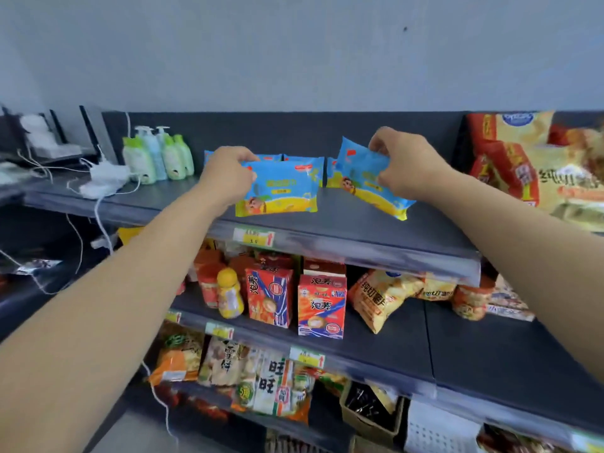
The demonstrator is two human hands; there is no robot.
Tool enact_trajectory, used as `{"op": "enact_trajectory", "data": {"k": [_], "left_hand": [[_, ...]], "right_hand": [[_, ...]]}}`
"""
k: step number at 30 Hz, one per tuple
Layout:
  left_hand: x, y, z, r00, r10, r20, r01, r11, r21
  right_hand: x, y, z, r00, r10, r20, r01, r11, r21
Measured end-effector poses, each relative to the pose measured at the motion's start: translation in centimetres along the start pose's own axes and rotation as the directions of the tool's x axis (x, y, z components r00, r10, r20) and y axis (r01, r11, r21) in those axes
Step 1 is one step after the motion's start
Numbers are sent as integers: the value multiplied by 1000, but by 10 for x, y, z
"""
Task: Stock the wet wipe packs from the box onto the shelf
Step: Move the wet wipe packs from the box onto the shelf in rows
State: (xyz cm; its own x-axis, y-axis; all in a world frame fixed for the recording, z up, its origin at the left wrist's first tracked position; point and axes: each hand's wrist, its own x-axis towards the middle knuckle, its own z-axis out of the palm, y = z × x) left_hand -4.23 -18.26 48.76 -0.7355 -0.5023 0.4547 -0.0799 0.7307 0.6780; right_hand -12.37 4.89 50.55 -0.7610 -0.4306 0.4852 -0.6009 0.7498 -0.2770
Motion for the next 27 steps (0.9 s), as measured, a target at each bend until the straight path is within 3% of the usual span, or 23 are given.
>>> {"op": "enact_trajectory", "data": {"k": [9, 15, 27], "left_hand": [[131, -49, 65, 991, -62, 120, 67, 997, -41], [196, -67, 111, 975, -28, 220, 27, 1000, 6], [277, -100, 179, 948, -6, 318, 11, 1000, -14]], "right_hand": [[98, 37, 50, 995, 96, 38, -92, 990, -107], [154, 49, 85, 980, 154, 128, -132, 977, -165], [232, 84, 149, 940, 269, 211, -244, 960, -138]]}}
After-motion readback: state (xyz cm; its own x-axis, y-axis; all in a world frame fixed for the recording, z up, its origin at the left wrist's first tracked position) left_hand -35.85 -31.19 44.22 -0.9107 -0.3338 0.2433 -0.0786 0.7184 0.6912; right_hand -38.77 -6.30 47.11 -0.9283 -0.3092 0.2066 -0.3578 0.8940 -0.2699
